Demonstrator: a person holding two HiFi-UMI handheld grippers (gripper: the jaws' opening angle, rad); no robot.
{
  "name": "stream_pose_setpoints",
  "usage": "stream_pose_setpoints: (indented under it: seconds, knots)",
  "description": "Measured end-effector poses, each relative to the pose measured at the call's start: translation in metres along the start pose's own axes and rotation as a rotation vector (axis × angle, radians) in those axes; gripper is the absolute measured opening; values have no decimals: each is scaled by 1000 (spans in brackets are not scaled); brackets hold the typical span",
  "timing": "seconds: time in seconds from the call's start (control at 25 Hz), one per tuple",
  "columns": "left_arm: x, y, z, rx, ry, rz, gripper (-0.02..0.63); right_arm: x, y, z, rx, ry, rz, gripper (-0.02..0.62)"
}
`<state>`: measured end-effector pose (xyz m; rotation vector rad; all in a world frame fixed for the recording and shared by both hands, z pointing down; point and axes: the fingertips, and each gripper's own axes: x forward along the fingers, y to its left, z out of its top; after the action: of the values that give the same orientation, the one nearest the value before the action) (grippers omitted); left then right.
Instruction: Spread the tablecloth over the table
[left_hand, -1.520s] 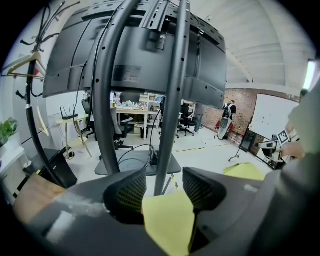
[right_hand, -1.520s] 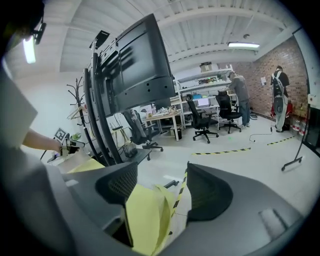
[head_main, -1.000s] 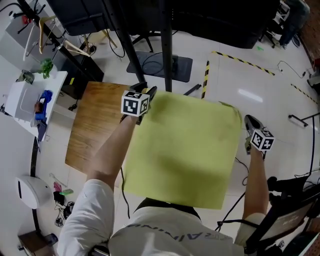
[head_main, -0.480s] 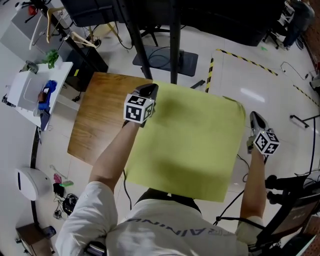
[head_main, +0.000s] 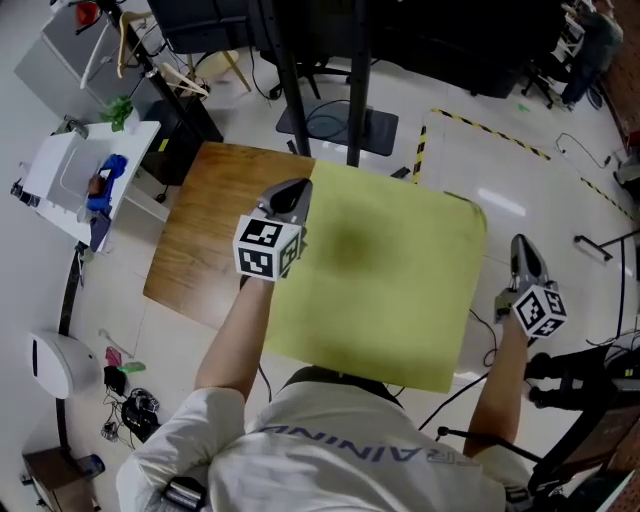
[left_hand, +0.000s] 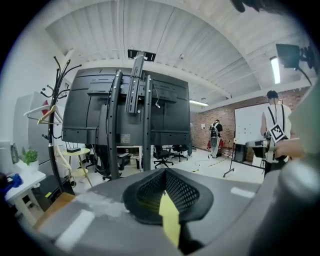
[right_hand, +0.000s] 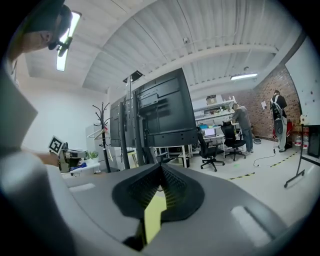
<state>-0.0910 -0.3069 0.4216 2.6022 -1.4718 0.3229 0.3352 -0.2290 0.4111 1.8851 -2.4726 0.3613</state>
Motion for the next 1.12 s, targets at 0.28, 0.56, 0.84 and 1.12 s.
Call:
stream_pose_setpoints:
  seconds: [0.28, 0.56, 0.84, 1.12]
  knots:
    - [-42, -21, 29, -20, -46, -8, 6, -43, 30, 35, -23, -70, 4, 8]
    - [-43, -28, 35, -36, -75, -21, 6, -51, 39, 53, -72, -88, -2, 8]
    - [-39, -31, 33, -47, -78, -28, 6, -43, 48, 48, -92, -55, 4, 6]
    - [-34, -25, 31, -38, -64, -21, 6, -38, 46, 47, -97, -51, -4, 6]
